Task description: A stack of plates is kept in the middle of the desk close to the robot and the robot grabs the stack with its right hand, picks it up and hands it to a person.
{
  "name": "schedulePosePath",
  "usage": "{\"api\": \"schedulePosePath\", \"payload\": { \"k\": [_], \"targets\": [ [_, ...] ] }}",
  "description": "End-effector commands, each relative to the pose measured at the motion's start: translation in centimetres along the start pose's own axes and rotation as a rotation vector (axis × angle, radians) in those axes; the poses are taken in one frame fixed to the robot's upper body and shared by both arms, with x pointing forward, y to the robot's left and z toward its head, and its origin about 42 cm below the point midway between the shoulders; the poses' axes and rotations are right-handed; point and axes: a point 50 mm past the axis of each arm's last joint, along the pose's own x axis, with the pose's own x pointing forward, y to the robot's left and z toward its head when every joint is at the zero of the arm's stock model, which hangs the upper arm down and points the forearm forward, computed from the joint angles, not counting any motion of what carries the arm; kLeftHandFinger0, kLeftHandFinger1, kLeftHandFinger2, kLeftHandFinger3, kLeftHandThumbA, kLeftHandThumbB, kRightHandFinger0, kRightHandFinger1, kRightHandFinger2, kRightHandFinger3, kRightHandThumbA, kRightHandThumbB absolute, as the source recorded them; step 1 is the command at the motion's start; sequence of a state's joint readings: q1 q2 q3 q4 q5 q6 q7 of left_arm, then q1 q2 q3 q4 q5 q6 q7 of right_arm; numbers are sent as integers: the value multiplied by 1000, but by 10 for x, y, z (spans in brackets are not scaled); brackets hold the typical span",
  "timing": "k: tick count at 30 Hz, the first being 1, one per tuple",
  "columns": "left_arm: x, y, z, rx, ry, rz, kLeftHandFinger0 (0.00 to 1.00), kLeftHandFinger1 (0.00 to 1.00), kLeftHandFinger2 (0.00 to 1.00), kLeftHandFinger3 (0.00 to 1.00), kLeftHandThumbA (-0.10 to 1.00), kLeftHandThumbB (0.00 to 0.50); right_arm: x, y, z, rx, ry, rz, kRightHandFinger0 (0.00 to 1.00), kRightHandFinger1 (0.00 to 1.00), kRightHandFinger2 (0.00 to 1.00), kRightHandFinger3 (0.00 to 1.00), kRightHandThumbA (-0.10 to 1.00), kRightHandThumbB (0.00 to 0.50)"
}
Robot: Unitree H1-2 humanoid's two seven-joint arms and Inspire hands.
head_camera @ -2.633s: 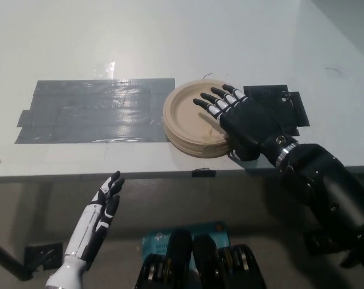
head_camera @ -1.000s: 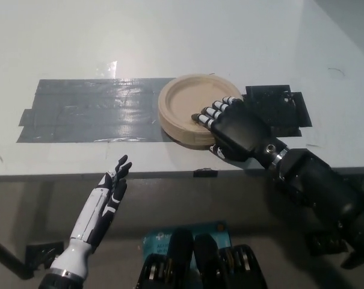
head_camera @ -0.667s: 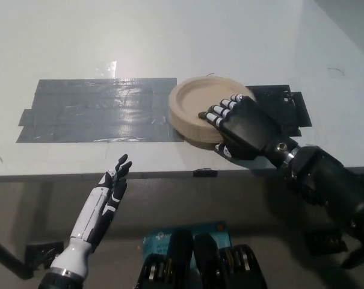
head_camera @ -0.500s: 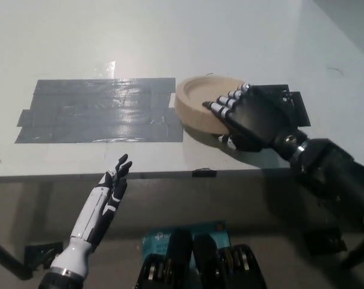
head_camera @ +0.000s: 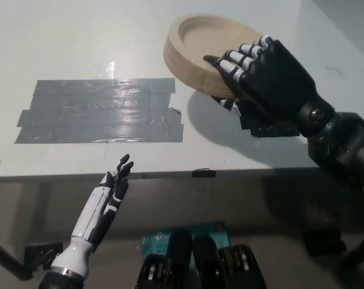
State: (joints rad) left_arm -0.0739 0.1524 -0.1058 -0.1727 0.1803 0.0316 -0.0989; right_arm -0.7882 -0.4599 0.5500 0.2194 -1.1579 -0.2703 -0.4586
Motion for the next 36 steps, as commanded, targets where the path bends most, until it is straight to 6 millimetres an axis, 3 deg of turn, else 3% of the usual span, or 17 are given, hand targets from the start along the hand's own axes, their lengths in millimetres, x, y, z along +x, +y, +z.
{"api": "schedulePosePath", "payload": {
  "k": [1, 7, 11, 15, 18, 25, 27, 31, 32, 33, 34, 36],
  "targets": [
    [-1, 2, 6, 8, -36, -15, 1000, 1000, 1000, 1000, 1000, 0, 13, -7, -3, 47, 10, -57, 0, 3, 0, 64, -100, 305],
    [-5, 1, 6, 6, -24, -13, 1000, 1000, 1000, 1000, 1000, 0, 19, 19, 4, 61, 9, 19, 0, 6, 66, 177, -100, 305],
    [-10, -3, 3, 0, -22, -25, 1000, 1000, 1000, 1000, 1000, 0, 33, 42, -3, -6, 10, 65, 0, 0, 0, 292, -100, 348],
    [-13, -8, 1, -1, -14, -35, 1000, 1000, 1000, 1000, 1000, 0, 48, 57, -12, -38, 28, 105, 0, 0, 0, 315, -100, 321],
    [-18, -11, 0, 0, -4, -40, 1000, 1000, 1000, 1000, 1000, 0, 51, 60, -12, -38, 34, 103, 0, 0, 3, 376, -100, 338],
    [-22, -9, -1, 7, 9, -44, 1000, 1000, 1000, 1000, 1000, 0, 63, 61, -5, -87, 13, 67, 0, 0, 9, 310, -100, 321],
    [-23, -9, -1, 4, 9, -41, 1000, 1000, 1000, 1000, 1000, 0, 63, 62, -2, -91, 8, 58, 0, 0, 18, 249, -100, 305],
    [-24, -10, -2, 5, 9, -45, 1000, 1000, 1000, 1000, 1000, 0, 59, 63, 0, -58, 20, 28, 0, 1, 49, 254, -100, 329],
    [-24, -10, -2, 6, 9, -46, 1000, 1000, 1000, 1000, 1000, 0, 58, 63, 0, -42, 29, 28, 0, 67, 124, 308, -100, 324],
    [-23, -10, -1, 7, 6, -47, 1000, 1000, 1000, 1000, 1000, 0, 55, 63, -1, 26, 95, 115, 717, 913, 925, 1000, 480, 478],
    [-22, -10, -1, 7, 4, -46, 1000, 1000, 1000, 1000, 1000, 0, 54, 63, -2, 51, 118, 164, 972, 1000, 1000, 1000, 494, 493],
    [-22, -10, 0, 6, 2, -45, 1000, 1000, 1000, 1000, 1000, 0, 51, 59, 0, 84, 166, 324, 1000, 1000, 1000, 1000, 649, 500]
  ]
}}
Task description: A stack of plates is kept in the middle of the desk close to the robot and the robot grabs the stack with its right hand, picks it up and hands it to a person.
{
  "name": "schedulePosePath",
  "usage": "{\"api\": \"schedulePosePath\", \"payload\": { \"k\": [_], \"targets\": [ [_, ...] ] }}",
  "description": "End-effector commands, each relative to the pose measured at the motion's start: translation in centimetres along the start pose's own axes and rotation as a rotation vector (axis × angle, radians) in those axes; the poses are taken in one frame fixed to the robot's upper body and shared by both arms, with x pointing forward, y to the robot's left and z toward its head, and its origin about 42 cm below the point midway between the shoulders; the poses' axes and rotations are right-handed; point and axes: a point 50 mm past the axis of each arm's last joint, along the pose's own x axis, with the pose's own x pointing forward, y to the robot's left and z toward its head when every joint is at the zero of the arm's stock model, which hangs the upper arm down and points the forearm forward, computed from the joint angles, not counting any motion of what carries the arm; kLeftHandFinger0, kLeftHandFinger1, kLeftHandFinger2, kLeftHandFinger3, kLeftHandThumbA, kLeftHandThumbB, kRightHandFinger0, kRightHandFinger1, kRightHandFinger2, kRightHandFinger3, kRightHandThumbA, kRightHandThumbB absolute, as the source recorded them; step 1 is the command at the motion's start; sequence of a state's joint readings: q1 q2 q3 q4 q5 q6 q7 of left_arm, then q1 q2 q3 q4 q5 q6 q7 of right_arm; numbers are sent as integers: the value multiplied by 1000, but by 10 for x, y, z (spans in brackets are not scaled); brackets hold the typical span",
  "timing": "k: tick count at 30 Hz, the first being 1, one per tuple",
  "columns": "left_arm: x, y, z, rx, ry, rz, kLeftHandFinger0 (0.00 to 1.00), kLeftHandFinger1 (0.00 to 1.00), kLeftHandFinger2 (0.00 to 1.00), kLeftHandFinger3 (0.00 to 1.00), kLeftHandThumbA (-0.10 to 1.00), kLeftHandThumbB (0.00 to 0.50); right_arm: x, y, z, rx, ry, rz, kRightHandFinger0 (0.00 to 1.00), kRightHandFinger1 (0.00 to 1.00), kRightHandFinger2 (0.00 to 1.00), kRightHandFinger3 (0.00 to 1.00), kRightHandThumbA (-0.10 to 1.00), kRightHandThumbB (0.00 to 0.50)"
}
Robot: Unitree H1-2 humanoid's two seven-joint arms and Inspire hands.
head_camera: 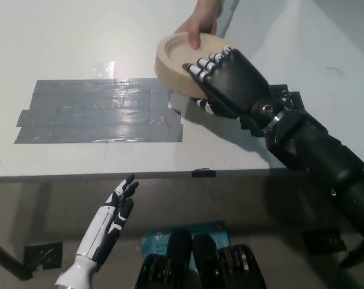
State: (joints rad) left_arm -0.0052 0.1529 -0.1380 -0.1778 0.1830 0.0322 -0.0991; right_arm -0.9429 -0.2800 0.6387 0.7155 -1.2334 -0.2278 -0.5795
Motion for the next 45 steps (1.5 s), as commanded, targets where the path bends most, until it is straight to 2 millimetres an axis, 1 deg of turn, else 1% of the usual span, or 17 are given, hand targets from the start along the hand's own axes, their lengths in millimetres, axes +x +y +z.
{"api": "schedulePosePath", "payload": {
  "k": [1, 7, 11, 14, 17, 18, 21, 25, 27, 28, 30, 34, 36, 39, 41, 43, 45],
  "targets": [
    [-1, 3, 12, 21, -54, -10, 1000, 1000, 1000, 1000, 1000, 0, 10, -24, -4, 125, 113, 188, 1000, 1000, 1000, 1000, 650, 500],
    [1, 3, 12, 23, -58, -12, 1000, 1000, 1000, 1000, 1000, 0, -6, -39, 4, 271, 141, 178, 1000, 1000, 1000, 1000, 832, 500],
    [3, 5, 13, 24, -63, -8, 1000, 1000, 1000, 1000, 1000, 0, -20, -72, 6, 325, 154, 120, 1000, 1000, 1000, 1000, 909, 500],
    [5, 6, 13, 23, -70, -2, 1000, 1000, 1000, 1000, 1000, 0, -43, -112, 8, 376, 137, 4, 1000, 1000, 1000, 1000, 977, 500],
    [4, 8, 14, 24, -63, -1, 1000, 1000, 1000, 1000, 1000, 0, -75, -155, 18, 426, 126, -110, 1000, 1000, 1000, 1000, 993, 500],
    [5, 8, 14, 26, -63, -1, 1000, 1000, 1000, 1000, 1000, 0, -81, -161, 20, 437, 129, -124, 1000, 1000, 1000, 1000, 990, 500],
    [6, 6, 15, 35, -71, 0, 1000, 1000, 1000, 1000, 1000, 0, -130, -192, 45, 480, 150, -227, 1000, 1000, 1000, 1000, 957, 500],
    [4, 7, 13, 32, -67, 5, 1000, 1000, 1000, 1000, 1000, 0, -169, -206, 67, 515, 172, -342, 1000, 1000, 1000, 1000, 979, 488],
    [3, 6, 12, 30, -61, 5, 1000, 1000, 1000, 1000, 1000, 0, -187, -210, 78, 546, 188, -383, 1000, 1000, 1000, 1000, 1000, 451],
    [2, 5, 11, 29, -54, 5, 1000, 1000, 1000, 1000, 1000, 6, -204, -209, 92, 609, 222, -400, 1000, 1000, 1000, 1000, 1000, 443],
    [0, 4, 10, 25, -47, 2, 1000, 1000, 1000, 1000, 1000, 3, -214, -205, 103, 666, 265, -403, 1000, 1000, 1000, 1000, 1000, 446],
    [-7, 0, 5, 1, -35, 15, 1000, 1000, 1000, 1000, 1000, 38, -236, -165, 121, 877, 406, -377, 1000, 1000, 1000, 1000, 1000, 391],
    [-14, -1, 2, -8, -28, 24, 1000, 1000, 1000, 1000, 1000, 50, -246, -130, 134, 1103, 481, -351, 1000, 1000, 1000, 1000, 1000, 363],
    [-21, -3, -1, -15, -17, 27, 1000, 1000, 1000, 1000, 1000, 83, -252, -94, 150, 1358, 589, -290, 1000, 1000, 1000, 1000, 1000, 386],
    [-25, -4, -1, -17, -12, 25, 1000, 1000, 1000, 1000, 1000, 74, -252, -75, 159, 1518, 648, -261, 1000, 1000, 1000, 1000, 1000, 390],
    [-28, -6, -3, -31, -10, 25, 1000, 1000, 1000, 1000, 1000, 71, -254, -57, 166, 1584, 670, -221, 1000, 1000, 1000, 1000, 1000, 332],
    [-29, -6, -4, -30, -9, 30, 1000, 1000, 1000, 1000, 1000, 73, -253, -43, 172, 1617, 689, -184, 1000, 1000, 1000, 1000, 1000, 314]
  ]
}}
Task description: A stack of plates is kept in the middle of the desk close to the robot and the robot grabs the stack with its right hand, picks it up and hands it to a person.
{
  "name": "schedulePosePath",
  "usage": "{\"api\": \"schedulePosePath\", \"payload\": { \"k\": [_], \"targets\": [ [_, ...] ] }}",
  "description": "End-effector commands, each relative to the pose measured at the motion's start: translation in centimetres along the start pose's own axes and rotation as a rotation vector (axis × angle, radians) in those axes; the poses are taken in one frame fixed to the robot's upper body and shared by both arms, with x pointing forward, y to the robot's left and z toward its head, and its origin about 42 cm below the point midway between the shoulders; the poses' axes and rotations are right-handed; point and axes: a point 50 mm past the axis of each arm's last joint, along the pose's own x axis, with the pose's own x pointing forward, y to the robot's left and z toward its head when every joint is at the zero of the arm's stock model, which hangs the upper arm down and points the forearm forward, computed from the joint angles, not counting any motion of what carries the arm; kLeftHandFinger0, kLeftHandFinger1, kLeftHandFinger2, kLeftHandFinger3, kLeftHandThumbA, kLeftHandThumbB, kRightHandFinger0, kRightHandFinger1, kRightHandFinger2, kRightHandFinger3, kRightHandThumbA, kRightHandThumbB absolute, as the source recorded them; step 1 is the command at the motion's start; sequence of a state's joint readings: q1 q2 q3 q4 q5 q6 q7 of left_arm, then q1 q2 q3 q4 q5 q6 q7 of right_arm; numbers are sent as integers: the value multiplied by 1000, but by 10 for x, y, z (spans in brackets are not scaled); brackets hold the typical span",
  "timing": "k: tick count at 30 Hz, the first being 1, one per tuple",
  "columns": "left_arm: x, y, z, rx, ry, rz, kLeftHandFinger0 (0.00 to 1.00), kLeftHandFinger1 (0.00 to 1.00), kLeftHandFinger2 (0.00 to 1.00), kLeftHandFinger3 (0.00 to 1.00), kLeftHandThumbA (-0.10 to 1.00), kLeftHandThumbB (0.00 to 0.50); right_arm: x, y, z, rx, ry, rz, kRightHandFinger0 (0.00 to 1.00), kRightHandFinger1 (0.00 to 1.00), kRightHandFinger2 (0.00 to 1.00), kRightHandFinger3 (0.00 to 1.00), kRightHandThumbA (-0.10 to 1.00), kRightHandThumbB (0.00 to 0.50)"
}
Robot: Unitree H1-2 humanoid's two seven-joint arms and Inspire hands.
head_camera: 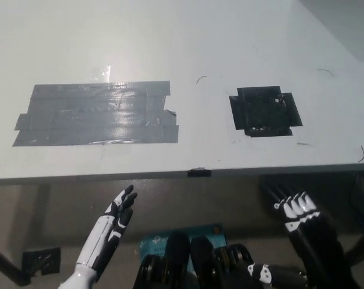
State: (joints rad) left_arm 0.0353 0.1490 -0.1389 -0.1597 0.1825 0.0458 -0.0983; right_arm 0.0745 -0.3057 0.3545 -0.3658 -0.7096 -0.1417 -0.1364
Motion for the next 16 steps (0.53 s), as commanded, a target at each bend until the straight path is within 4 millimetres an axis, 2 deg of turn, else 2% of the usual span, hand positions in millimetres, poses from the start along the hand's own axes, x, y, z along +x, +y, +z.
{"api": "schedulePosePath", "payload": {
  "k": [1, 3, 7, 10, 12, 16],
  "targets": [
    [-18, 0, 9, -15, -77, 40, 1000, 1000, 1000, 1000, 1000, 80, -8, 44, -27, 830, 212, -89, 1000, 1000, 1000, 1000, 1000, 305],
    [-18, 0, 8, -17, -74, 42, 1000, 1000, 1000, 1000, 1000, 77, -8, 47, -29, 847, 218, -73, 1000, 1000, 1000, 1000, 1000, 295],
    [-19, -1, 9, -10, -68, 41, 1000, 1000, 1000, 1000, 1000, 40, -9, 51, -33, 870, 235, -50, 1000, 1000, 1000, 1000, 1000, 312],
    [-18, 1, 7, -17, -72, 52, 1000, 1000, 1000, 1000, 1000, 34, -8, 50, -34, 875, 236, -47, 1000, 1000, 1000, 1000, 1000, 292],
    [-18, 3, 7, -17, -73, 62, 1000, 1000, 1000, 1000, 1000, 21, -8, 50, -33, 871, 239, -37, 1000, 1000, 1000, 1000, 1000, 326],
    [-18, 4, 7, -18, -77, 69, 1000, 1000, 1000, 1000, 1000, 3, -10, 51, -33, 871, 236, -32, 1000, 1000, 1000, 1000, 1000, 329]
  ]
}}
